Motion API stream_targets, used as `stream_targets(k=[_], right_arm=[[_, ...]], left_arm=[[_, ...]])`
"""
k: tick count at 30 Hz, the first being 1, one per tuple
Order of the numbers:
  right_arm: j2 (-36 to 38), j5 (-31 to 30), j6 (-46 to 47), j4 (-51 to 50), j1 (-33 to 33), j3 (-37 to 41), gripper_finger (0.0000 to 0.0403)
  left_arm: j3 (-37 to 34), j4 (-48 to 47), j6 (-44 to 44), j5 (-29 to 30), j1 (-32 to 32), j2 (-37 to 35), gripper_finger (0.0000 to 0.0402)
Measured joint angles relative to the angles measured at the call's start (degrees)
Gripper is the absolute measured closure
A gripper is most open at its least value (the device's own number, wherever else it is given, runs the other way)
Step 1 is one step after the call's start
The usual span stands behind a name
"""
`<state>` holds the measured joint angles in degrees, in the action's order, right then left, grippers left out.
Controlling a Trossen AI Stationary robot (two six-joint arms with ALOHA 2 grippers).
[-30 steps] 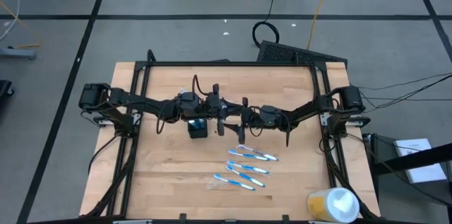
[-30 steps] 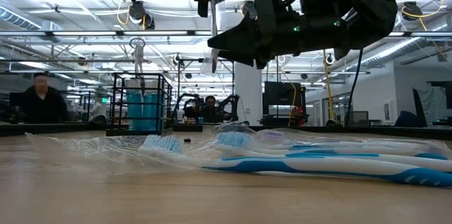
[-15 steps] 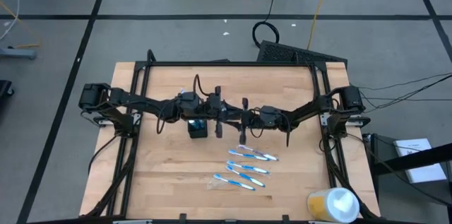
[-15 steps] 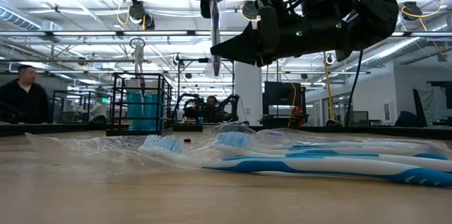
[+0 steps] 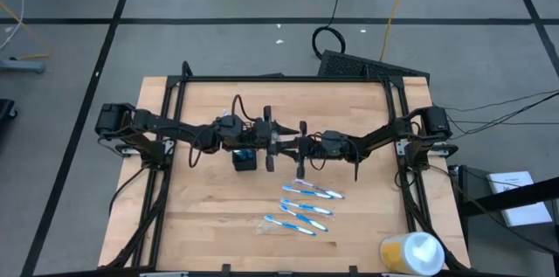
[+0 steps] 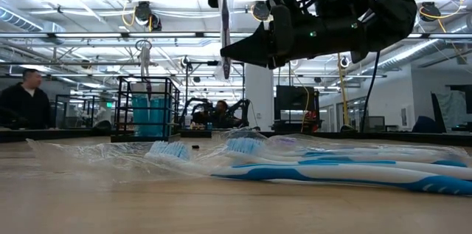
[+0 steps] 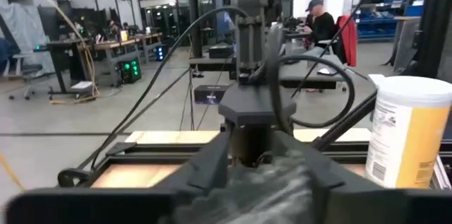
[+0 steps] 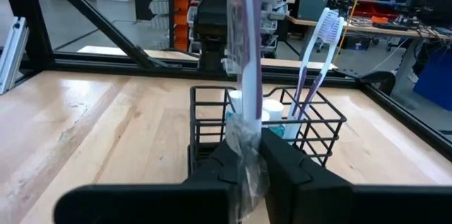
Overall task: Pick & Place toothbrushing station
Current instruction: Put the purple toothbrush into the black organizer
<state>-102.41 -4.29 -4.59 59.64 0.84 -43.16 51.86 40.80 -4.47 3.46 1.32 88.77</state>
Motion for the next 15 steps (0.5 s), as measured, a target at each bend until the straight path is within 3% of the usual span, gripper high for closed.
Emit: stream_targets(k=[7, 15], right_arm=[[3.5, -0.6, -0.3, -0.1, 0.0, 2.1, 0.0389], [9.1, -1.9, -0.4, 0.1, 0.0, 5.7, 0.0389]], left_arm=[[0.0, -0.7, 0.1, 0.1, -0.1, -1.5, 0.0183], [0.0, -1.2, 1.5, 0.1, -0.1, -1.9, 0.0148]])
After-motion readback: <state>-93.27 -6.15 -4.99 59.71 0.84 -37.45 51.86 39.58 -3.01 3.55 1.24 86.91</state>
